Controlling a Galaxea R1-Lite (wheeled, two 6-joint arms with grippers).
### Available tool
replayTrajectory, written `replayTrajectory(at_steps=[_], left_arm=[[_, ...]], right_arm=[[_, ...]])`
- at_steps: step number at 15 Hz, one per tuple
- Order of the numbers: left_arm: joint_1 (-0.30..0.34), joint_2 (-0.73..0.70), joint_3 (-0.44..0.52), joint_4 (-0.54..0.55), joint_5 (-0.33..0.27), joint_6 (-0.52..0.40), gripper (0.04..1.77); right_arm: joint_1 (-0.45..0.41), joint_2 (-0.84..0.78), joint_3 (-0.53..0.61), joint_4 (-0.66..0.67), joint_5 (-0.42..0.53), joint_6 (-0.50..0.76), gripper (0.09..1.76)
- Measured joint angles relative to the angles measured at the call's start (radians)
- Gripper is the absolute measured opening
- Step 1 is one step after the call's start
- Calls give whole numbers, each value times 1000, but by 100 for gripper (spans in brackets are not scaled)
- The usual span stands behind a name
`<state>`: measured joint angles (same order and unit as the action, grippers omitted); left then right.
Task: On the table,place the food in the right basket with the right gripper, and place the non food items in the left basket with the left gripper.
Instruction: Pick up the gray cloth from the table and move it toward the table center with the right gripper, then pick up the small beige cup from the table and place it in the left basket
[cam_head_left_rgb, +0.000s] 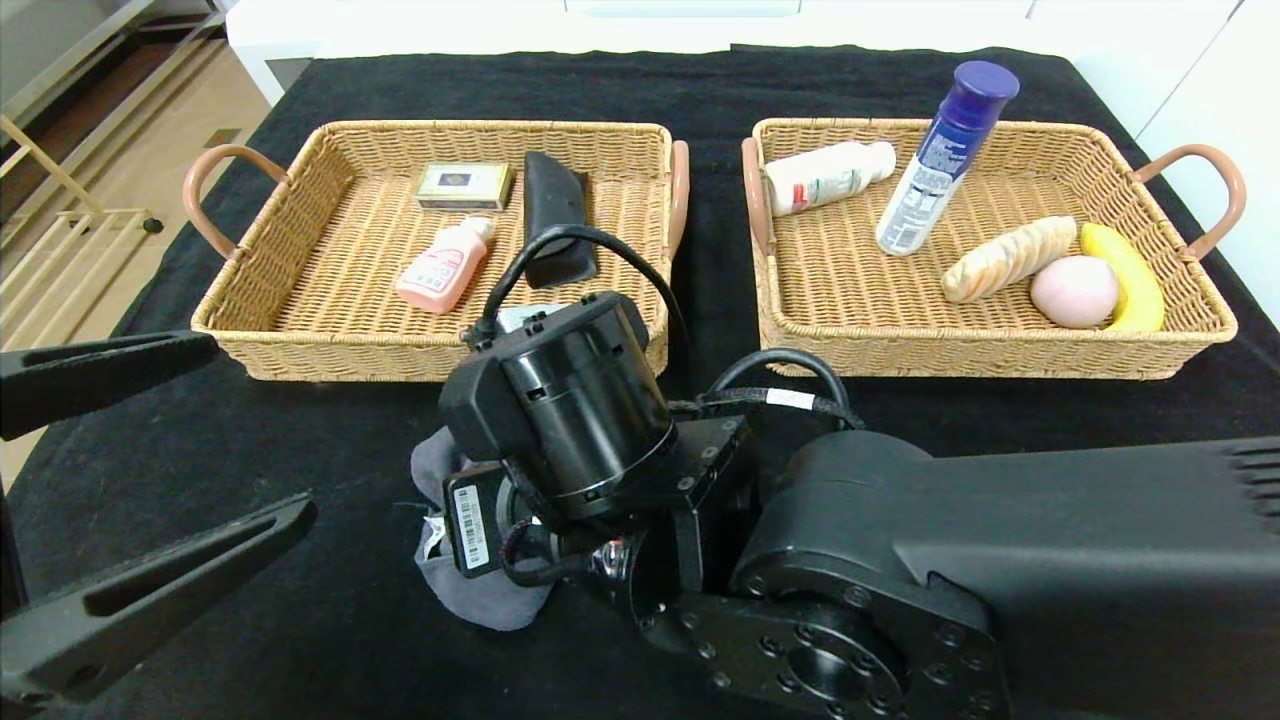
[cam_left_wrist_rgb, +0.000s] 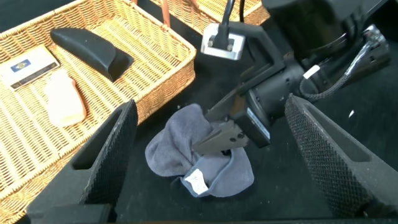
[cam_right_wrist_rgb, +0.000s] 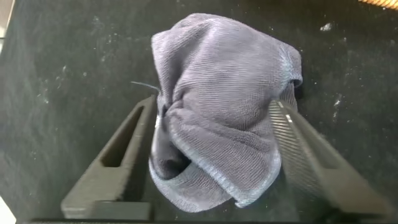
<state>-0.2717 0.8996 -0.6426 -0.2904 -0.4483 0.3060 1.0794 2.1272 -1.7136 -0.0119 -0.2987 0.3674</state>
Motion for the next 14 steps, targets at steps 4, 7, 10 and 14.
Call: replayTrajectory(at_steps=[4,7,10,14], left_arm=[[0,1,1,1,0,1,172],[1,1,2,0,0,0,172],[2,1,3,-1,1,0,172],[2,1,5,-2,1,1,172]], right_arm=[[6,-40,40,2,-2,-30,149],[5,-81,98,3,-107,-84,155],[-3,-133,144,86,-133,-106,160],[-12,-213,174,224,-199,-111,164]])
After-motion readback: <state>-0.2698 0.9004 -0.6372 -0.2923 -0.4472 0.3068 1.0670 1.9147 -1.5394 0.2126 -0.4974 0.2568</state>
